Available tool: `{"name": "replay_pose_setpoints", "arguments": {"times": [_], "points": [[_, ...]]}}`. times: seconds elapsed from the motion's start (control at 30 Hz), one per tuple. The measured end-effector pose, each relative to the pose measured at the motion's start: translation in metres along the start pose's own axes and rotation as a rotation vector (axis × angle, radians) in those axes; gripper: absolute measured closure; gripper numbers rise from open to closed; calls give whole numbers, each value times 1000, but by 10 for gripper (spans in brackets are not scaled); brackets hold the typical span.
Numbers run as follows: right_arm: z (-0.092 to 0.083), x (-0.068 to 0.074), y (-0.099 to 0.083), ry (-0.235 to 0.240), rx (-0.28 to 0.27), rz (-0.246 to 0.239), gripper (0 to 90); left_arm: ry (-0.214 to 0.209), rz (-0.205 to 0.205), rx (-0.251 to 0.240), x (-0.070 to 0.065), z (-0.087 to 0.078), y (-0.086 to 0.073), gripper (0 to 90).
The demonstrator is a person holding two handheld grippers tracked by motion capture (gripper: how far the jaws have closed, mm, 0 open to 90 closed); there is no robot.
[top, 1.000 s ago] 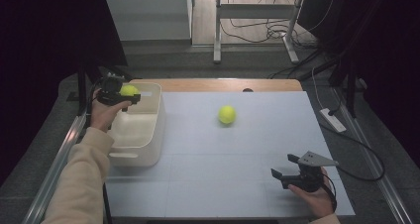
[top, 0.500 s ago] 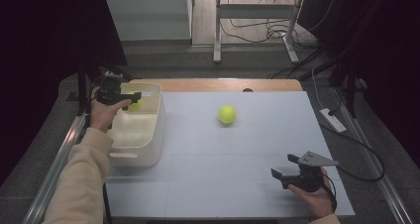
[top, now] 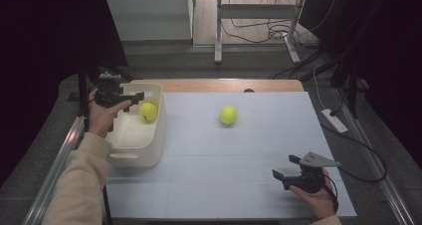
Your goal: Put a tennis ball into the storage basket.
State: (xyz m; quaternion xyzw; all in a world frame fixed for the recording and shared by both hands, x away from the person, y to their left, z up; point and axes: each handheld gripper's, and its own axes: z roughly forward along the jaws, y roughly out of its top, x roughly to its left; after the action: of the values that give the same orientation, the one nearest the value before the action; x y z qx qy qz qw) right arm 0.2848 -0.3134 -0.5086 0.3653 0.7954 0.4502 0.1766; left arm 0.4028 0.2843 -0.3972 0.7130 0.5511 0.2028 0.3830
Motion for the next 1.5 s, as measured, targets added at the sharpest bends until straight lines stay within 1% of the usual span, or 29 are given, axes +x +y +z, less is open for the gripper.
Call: {"name": "replay_pose_setpoints", "arguments": {"times": [0.07,0.1,0.13,0.2,0.23,0.4,0.5,0.6,0.8,0.83,0.9,1.03,1.17,1.23,1.4,1.5], "points": [[0,0,0,-1,-4,6,120,-19,3,-11,-3,-3,-1,138],[0,-1,0,-2,-2,7,120,-36,1,-20,-4,-5,-1,139],[0,-1,0,-2,-2,7,120,-36,1,-20,-4,-5,-1,141],[1,-1,0,1,-1,7,120,-57,9,-35,-8,-8,-3,142],[1,-1,0,1,-1,7,120,-57,9,-35,-8,-8,-3,142],[3,-2,2,-1,-4,5,121,-93,35,-64,-17,-15,-6,145],[3,-2,2,-2,-3,6,121,-115,41,-72,-21,-17,-8,145],[5,-2,3,-10,0,5,123,-139,37,-78,-24,-17,-11,145],[6,1,4,-3,5,-2,123,-175,55,-91,-34,-21,-16,145],[6,1,4,-2,1,-2,123,-185,53,-93,-36,-22,-17,145],[6,0,5,-2,-2,1,123,-191,56,-94,-37,-22,-18,145],[7,0,5,5,-2,0,123,-207,63,-97,-44,-24,-21,145],[6,0,5,5,-2,-4,123,-213,68,-99,-48,-24,-21,145],[5,0,5,6,-5,-4,123,-232,73,-102,-54,-25,-21,145],[5,1,4,10,-4,-1,123,-243,84,-103,-60,-26,-21,144],[4,2,3,9,-3,-4,123,-249,93,-112,-66,-27,-22,146]]}}
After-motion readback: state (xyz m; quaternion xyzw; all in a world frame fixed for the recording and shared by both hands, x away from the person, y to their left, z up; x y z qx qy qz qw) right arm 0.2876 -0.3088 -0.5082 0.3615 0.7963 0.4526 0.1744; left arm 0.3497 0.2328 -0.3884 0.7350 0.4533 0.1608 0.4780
